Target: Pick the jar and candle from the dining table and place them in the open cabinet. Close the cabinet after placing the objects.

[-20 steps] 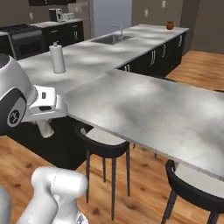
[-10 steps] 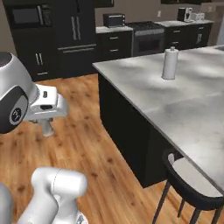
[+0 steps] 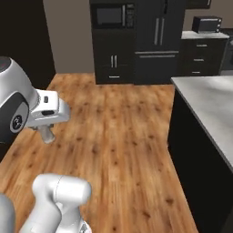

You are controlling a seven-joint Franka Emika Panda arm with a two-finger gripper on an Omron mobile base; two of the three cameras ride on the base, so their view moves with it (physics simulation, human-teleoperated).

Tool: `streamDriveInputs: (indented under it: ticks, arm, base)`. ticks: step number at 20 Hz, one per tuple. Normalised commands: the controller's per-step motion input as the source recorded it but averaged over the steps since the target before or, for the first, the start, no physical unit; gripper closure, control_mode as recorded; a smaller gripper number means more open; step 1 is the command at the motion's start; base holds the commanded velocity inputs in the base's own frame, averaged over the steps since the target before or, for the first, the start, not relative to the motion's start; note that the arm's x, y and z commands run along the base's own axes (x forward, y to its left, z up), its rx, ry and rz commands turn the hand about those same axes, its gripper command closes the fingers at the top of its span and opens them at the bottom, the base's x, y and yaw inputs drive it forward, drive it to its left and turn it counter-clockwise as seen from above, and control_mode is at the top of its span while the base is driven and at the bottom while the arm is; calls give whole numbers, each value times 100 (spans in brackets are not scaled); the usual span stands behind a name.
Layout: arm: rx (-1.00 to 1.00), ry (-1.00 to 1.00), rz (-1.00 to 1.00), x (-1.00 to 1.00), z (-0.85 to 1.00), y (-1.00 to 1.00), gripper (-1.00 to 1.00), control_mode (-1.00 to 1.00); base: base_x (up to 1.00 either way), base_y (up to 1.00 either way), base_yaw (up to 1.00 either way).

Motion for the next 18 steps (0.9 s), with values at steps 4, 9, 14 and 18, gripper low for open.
streamDriveInputs:
  ticks: [4, 9, 14, 18]
  arm:
    - [0, 0, 0, 0, 0, 0, 100, 100]
    - [0, 0, 0, 0, 0, 0, 100, 100]
    - [0, 0, 0, 0, 0, 0, 100, 100]
    - [0, 0, 0, 0, 0, 0, 100, 100]
  base:
    - [100, 28, 4]
    - [100, 48, -9]
    - [100, 74, -19]
    - [100, 78, -21]
